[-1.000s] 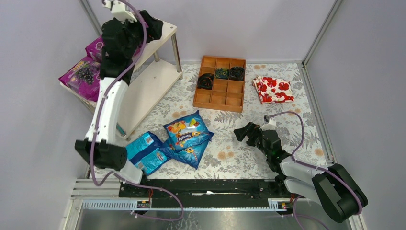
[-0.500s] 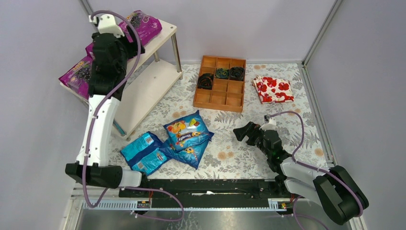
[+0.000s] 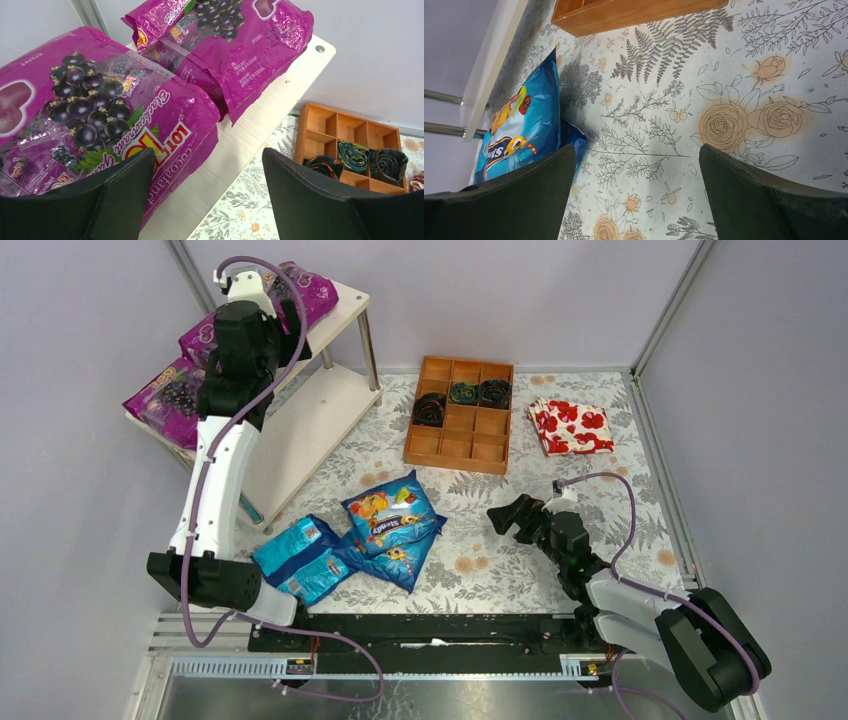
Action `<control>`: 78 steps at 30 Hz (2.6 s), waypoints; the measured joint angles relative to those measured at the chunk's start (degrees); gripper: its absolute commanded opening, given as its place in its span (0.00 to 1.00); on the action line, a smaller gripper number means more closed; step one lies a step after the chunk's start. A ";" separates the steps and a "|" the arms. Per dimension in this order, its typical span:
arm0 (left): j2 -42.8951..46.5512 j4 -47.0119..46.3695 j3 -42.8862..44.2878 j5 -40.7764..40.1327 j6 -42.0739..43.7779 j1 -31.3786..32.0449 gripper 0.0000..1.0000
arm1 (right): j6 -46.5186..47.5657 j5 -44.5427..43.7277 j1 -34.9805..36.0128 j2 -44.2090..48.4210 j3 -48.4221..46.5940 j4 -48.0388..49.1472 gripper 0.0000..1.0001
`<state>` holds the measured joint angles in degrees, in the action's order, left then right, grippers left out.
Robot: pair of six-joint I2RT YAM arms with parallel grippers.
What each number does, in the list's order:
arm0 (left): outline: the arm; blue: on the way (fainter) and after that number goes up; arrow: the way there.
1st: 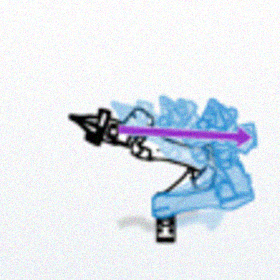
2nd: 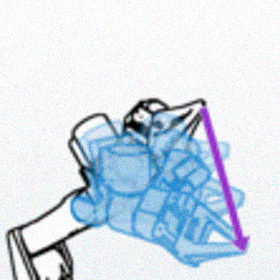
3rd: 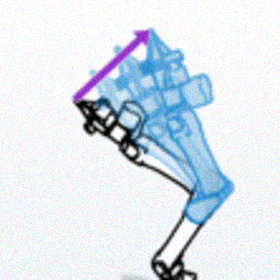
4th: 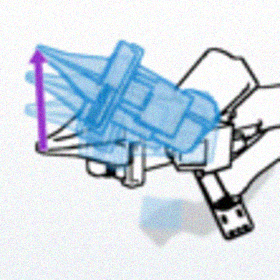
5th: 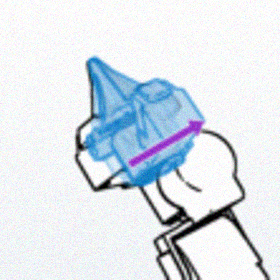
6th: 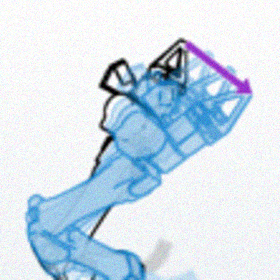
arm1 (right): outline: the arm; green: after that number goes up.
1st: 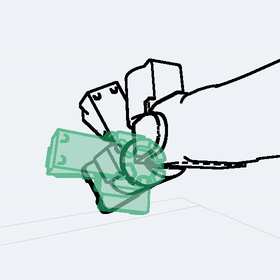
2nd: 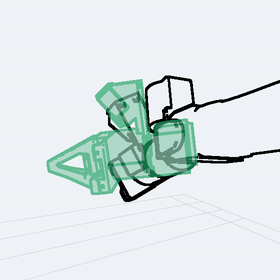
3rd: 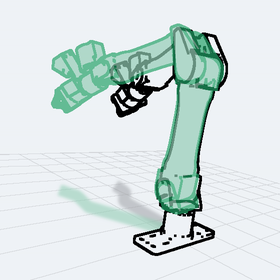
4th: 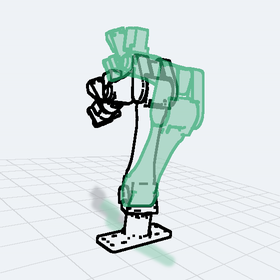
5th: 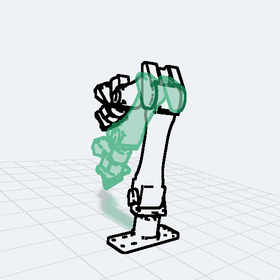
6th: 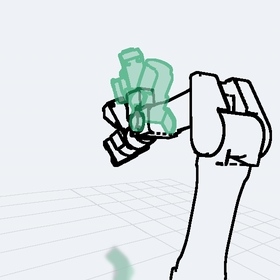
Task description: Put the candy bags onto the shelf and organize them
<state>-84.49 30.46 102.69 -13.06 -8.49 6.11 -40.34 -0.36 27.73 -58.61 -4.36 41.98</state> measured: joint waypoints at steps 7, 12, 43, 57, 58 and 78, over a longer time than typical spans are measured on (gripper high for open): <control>1.22 2.86 0.11 2.47 -1.46 -0.11 0.81 | 0.00 0.00 0.00 -0.42 0.00 0.02 1.00; 4.02 4.61 -1.16 5.11 -2.56 -0.17 0.81 | 0.00 0.02 0.00 -0.50 0.00 0.02 1.00; 16.37 5.27 -3.34 -9.75 -8.59 -0.24 0.74 | 0.00 1.42 0.00 -1.79 0.00 0.04 1.00; 9.38 7.06 -4.11 -7.26 -11.61 -5.51 0.47 | -0.02 1.46 0.00 -1.77 0.00 0.04 1.00; 9.38 6.49 -4.55 -6.91 -11.56 -5.53 0.43 | -0.02 1.46 0.00 -1.77 0.00 0.04 1.00; 9.81 1.97 -6.97 -4.13 -11.37 -5.53 0.04 | 0.00 1.53 0.00 -2.54 -0.07 0.11 1.00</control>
<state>-74.67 32.42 95.72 -17.19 -19.86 0.58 -40.34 1.17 27.73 -61.14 -4.43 42.09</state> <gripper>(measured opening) 0.077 0.995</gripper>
